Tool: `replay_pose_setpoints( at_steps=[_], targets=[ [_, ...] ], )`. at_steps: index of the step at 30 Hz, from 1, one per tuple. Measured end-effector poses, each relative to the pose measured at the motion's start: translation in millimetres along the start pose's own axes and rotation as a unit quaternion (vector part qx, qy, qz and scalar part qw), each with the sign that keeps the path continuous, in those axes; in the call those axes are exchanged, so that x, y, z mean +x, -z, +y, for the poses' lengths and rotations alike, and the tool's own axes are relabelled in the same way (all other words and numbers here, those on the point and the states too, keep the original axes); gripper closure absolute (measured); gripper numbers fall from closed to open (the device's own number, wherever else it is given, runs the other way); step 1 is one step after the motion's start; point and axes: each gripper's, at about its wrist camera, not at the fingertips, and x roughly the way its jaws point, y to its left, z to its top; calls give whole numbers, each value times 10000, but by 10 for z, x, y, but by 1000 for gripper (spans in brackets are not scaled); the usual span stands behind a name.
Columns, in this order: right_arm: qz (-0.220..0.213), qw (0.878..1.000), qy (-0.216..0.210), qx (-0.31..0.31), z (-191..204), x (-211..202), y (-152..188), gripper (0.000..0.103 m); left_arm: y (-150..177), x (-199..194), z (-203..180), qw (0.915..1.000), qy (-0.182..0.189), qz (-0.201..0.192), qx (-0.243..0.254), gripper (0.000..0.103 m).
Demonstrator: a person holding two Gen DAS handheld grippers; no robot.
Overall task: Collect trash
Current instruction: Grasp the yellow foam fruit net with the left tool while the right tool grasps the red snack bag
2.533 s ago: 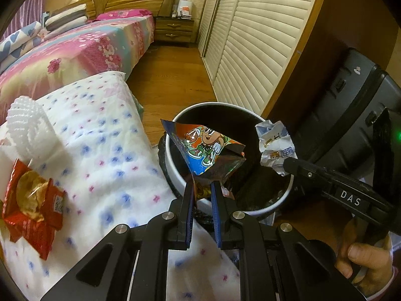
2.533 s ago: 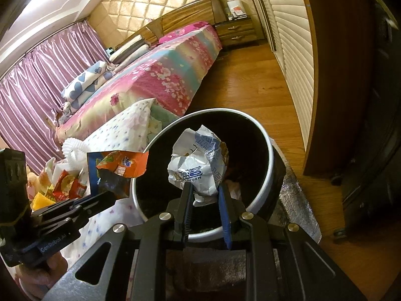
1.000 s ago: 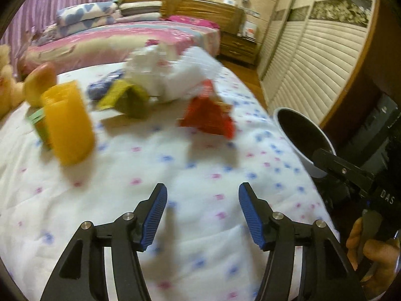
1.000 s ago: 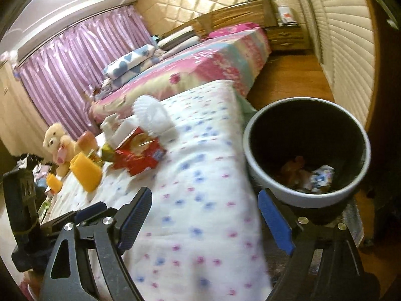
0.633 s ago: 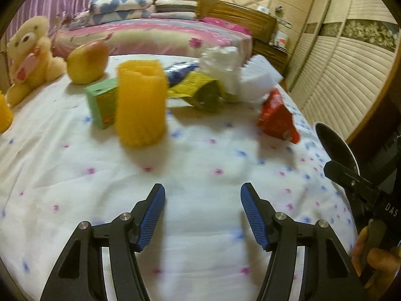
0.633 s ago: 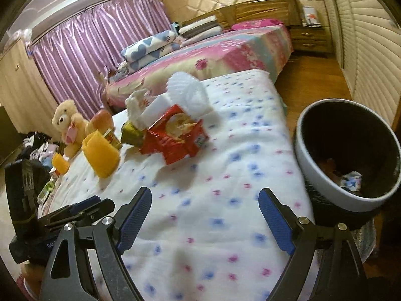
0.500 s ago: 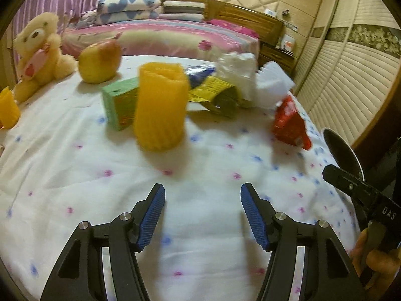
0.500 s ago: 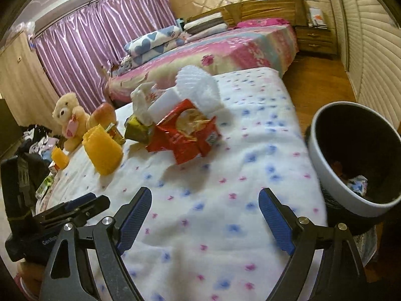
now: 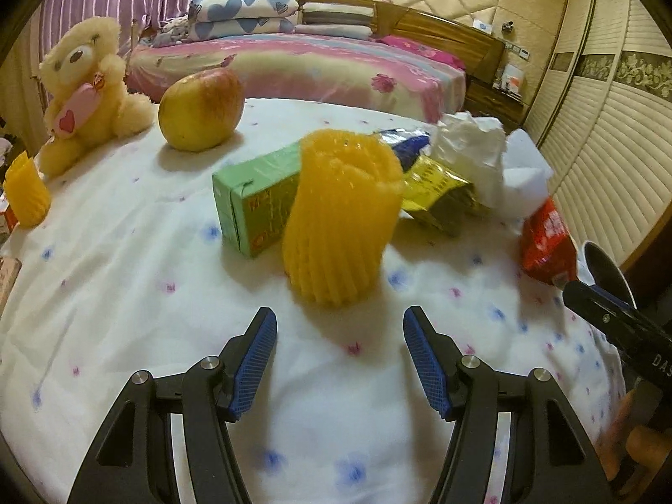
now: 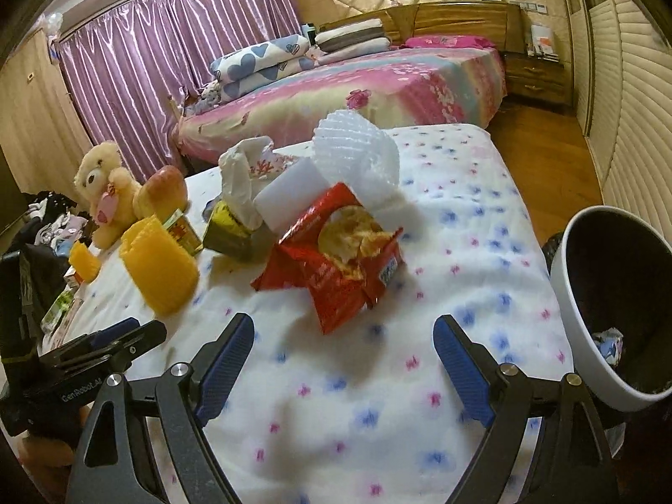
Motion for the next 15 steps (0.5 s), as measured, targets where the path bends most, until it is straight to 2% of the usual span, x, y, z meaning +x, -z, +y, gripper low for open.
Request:
replay_pose_setpoints(
  at_steps=[7,10,12,13,14,15],
  targets=[
    [-113,9999,72,33,26,63,-73,20,-163,154,-37,10000,-29,-49,15,41],
    [-62,9999,95,19,25,111,-98,32,-208,248,-41,10000,-13,21,29,42],
    [11,9999,89,53,10,148,-102,47,-229,293,-24,10000,41,63,-11,49],
    [35,9999,77,77,-3,161,-100,52,-236,306,-12,9999,108,83,-33,62],
    [46,9999,63,95,-11,163,-98,64,-241,322,1,9998,184,111,-55,71],
    [49,9999,38,109,-16,164,-97,77,-240,321,10,9997,224,112,-67,73]
  ],
)
